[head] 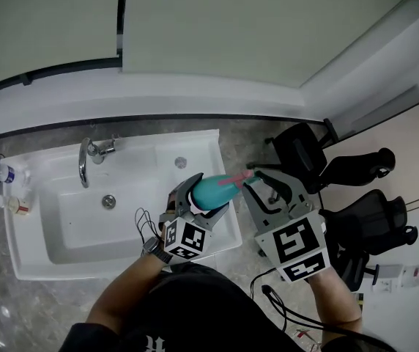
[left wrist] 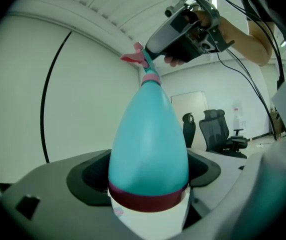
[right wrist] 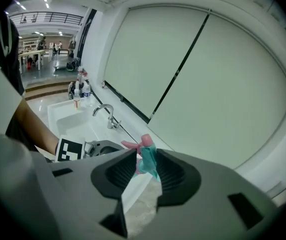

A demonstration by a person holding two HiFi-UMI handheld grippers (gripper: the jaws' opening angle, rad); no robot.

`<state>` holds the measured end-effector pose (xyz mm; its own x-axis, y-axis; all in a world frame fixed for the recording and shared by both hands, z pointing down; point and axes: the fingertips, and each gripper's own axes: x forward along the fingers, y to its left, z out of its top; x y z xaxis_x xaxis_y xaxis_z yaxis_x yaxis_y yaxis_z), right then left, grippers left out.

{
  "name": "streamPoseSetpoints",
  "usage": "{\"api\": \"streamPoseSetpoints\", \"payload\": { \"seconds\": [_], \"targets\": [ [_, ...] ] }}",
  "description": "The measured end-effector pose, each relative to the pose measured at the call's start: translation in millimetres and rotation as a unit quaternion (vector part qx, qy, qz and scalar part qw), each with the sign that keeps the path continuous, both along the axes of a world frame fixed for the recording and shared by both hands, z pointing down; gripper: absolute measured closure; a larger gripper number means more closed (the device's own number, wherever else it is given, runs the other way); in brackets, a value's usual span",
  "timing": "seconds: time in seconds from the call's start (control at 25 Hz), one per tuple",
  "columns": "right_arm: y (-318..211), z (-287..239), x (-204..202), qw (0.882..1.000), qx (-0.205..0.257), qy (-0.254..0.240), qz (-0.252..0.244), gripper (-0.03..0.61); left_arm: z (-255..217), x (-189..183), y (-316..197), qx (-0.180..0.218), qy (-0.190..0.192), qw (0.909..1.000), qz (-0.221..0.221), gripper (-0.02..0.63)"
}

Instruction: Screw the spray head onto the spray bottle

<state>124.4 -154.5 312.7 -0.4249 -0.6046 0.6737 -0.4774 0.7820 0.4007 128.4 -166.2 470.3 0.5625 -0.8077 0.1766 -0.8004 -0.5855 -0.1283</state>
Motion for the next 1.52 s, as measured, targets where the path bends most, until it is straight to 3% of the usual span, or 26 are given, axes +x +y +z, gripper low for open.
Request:
{"api": "streamPoseSetpoints", "payload": {
  "seconds": [0.36,0.6,0.84,0.96,1.12,1.44,1.52],
  "targets": [
    [25.7,-29.1,-5.4,0.998,-0.007,0.022,-0.058,0.480,-29.1,13.3,10.0,0.042,0.067,0.9957,0.049,0.195],
    [44.8,-65.8,-19.0,0.986,0.030,0.031,-0.161,0.480,-43.0,20.5,19.5,0.052,0.105,0.9896,0.084,0.195],
    [40.6,-54.8,7.6,0.976,-0.034,0.076,-0.200,0.480,-60.9,18.7,27.8,0.058,0.127,0.9845,0.106,0.195],
    [35.1,-44.6,1.5,0.969,-0.045,0.074,-0.230,0.480,-65.9,18.4,32.6,0.053,0.133,0.9832,0.113,0.196],
    [35.5,-44.2,-1.1,0.967,-0.039,0.097,-0.233,0.480,-64.2,14.9,34.0,0.046,0.130,0.9841,0.112,0.195],
    [48.3,-40.6,-7.1,0.936,-0.052,0.154,-0.312,0.480,-66.2,19.3,41.3,0.049,0.124,0.9822,0.132,0.195],
    [48.4,-39.9,-6.0,0.941,-0.076,0.147,-0.295,0.481,-68.5,17.6,41.3,0.052,0.122,0.9827,0.129,0.195]
  ]
}}
